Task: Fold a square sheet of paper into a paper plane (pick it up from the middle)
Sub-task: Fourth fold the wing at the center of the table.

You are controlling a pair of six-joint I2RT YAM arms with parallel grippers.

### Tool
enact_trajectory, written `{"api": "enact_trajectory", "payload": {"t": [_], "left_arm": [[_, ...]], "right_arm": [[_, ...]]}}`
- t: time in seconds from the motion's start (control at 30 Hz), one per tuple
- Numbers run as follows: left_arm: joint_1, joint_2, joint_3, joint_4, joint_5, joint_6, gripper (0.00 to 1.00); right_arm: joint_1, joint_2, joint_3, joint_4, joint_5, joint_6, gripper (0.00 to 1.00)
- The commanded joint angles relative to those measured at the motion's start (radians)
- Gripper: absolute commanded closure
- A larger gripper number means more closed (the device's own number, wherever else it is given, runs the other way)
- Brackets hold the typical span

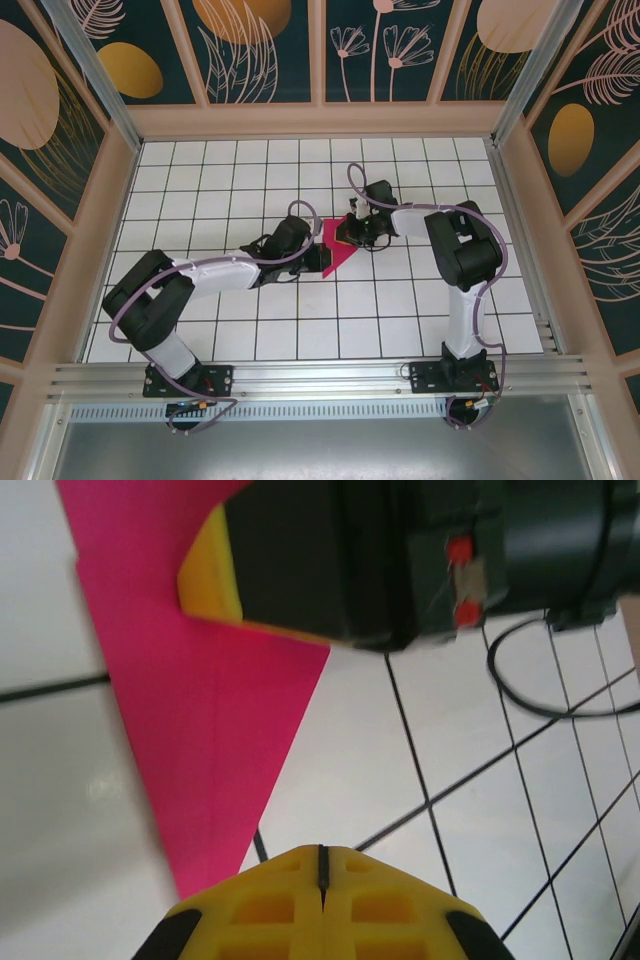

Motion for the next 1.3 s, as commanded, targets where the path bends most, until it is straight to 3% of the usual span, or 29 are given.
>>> {"api": "enact_trajectory", "payload": {"t": [0.0, 0.4, 0.83, 1.0, 1.13, 1.27], "left_arm": [[0.014, 0.080, 0.046, 0.000, -0.042, 0.005, 0.96], [0.027, 0.247, 0.119, -0.008, -0.013, 0.005, 0.99], [-0.007, 0.132, 0.009, -0.176, 0.066, 0.134, 1.00], [-0.005, -0.007, -0.001, -0.171, -0.043, 0.134, 1.00], [0.005, -0.068, -0.022, -0.069, -0.160, 0.077, 1.00], [0.008, -0.024, -0.008, 0.022, -0.154, 0.029, 0.99]], "right_arm": [[-0.005, 0.101, -0.035, -0.090, 0.156, 0.003, 1.00], [-0.005, 0.103, -0.038, -0.093, 0.154, 0.002, 1.00], [-0.005, 0.098, -0.044, -0.102, 0.163, 0.002, 1.00], [-0.005, 0.097, -0.046, -0.102, 0.165, 0.002, 1.00], [-0.005, 0.099, -0.041, -0.098, 0.159, 0.005, 1.00], [-0.005, 0.102, -0.033, -0.096, 0.154, 0.009, 1.00]]}}
